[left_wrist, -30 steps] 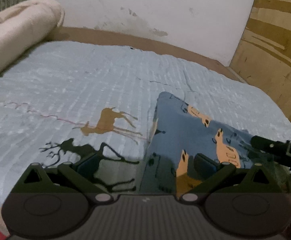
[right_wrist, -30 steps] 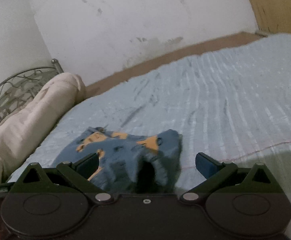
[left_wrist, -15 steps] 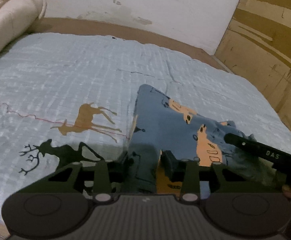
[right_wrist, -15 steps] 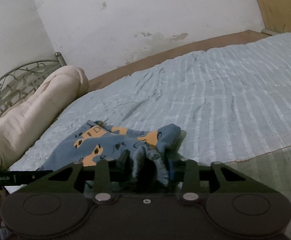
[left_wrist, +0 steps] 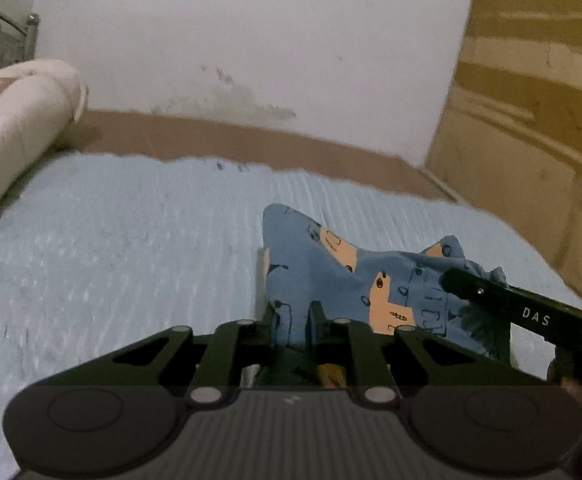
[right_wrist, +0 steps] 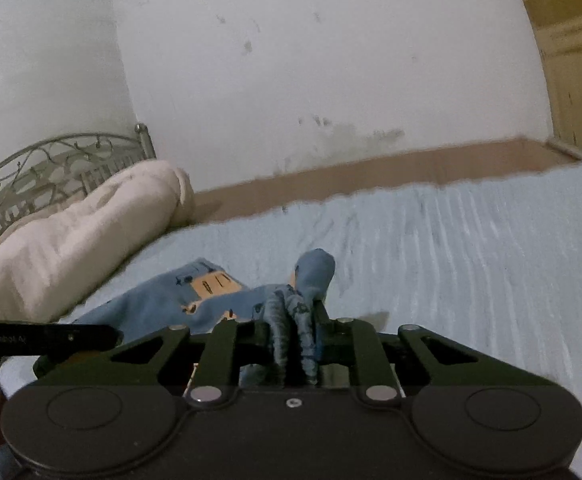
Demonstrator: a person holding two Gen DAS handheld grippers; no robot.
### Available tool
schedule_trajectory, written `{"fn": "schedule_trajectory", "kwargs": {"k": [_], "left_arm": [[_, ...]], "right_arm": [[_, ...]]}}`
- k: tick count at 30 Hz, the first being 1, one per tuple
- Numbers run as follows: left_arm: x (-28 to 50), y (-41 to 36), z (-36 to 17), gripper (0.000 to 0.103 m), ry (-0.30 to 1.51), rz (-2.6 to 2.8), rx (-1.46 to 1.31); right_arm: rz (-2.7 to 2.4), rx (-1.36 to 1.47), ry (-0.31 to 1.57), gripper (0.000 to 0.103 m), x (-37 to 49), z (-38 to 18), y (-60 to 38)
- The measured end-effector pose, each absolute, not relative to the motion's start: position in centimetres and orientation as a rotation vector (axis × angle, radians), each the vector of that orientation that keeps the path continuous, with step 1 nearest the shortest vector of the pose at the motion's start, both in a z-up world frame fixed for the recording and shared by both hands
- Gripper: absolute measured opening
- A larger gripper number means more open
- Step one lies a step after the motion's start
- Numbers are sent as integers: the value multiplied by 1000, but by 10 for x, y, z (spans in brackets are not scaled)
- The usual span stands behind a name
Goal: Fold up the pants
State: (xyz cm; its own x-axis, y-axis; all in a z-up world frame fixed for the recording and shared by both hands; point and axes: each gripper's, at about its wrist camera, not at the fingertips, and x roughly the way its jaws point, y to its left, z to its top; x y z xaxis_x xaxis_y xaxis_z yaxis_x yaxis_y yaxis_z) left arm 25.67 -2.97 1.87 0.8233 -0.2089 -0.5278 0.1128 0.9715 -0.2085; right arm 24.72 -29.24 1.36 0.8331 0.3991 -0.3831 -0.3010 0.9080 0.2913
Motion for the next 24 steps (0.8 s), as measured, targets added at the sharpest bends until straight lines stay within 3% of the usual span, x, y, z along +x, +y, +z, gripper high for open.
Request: {"fn": "schedule_trajectory", "kwargs": {"k": [6, 17, 20, 22, 24], "left_arm": [[306, -23, 7, 15, 586, -92, -222], [321, -13, -34, 17, 694, -57, -248], [320, -11, -32, 27, 711, -46, -251], [314, -10, -29, 46, 716, -35, -256], [303, -8, -21, 52, 705, -26, -261]], "right_arm": [[369, 213, 423, 18, 310, 24, -276], [347, 200, 580, 19, 354, -20, -262], [326, 174, 591, 29, 352, -21, -259], [290, 129, 589, 41, 348, -20, -254], [271, 95, 572, 51, 338, -15, -252]]}}
